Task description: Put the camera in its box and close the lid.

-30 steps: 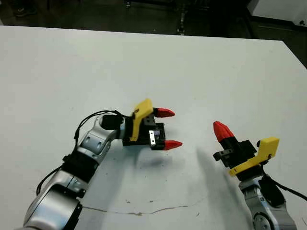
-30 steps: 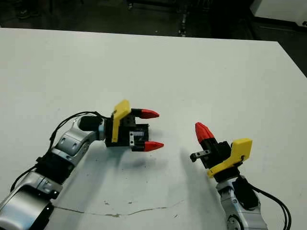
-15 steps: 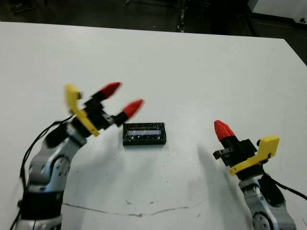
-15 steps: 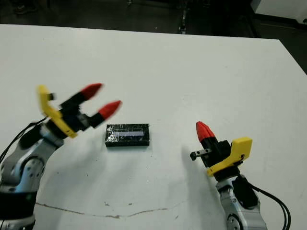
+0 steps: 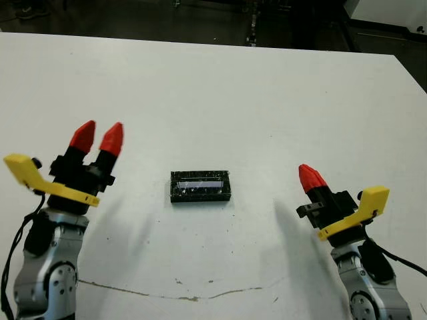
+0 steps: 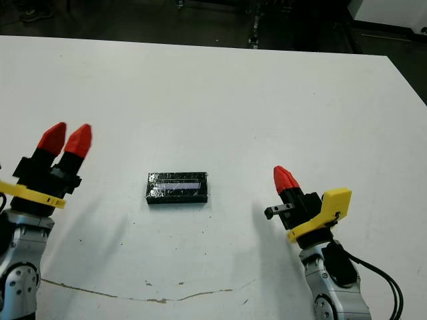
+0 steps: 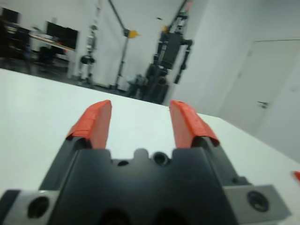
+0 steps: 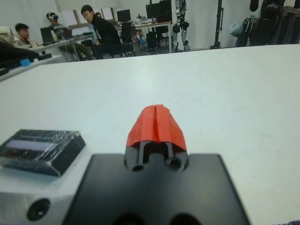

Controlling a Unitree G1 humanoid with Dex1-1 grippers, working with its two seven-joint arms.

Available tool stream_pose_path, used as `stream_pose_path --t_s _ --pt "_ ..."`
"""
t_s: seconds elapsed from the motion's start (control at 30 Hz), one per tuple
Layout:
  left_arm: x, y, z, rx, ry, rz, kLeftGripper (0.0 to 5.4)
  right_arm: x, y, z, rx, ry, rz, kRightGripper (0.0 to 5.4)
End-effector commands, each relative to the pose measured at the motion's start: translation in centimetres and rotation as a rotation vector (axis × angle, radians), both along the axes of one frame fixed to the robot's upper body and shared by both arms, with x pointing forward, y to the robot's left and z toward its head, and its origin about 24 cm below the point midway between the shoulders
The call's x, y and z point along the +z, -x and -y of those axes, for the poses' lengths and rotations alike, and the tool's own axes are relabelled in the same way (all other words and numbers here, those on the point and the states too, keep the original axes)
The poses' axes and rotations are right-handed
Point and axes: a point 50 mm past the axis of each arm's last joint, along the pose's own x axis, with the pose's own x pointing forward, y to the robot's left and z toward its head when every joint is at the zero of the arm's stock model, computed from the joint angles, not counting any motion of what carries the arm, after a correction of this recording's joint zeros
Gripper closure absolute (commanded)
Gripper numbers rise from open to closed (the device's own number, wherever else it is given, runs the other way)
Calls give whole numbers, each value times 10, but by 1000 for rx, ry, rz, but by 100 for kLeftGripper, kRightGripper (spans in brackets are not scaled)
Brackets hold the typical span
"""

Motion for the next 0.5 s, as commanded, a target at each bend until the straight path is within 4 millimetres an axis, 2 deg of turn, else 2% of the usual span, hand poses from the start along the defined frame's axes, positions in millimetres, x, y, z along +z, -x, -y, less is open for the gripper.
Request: stream_pose_path --t_s 0.03,0.2,0.5 --pt "-18 8 2 38 -24 -50 320 0 -1 0 -41 -19 -7 540" --pt "-30 10 11 40 -32 -59 399 2 -2 -2 -78 -18 3 540" --pt "-34 10 20 45 -31 -52 537 3 -1 -6 -84 -22 -1 540"
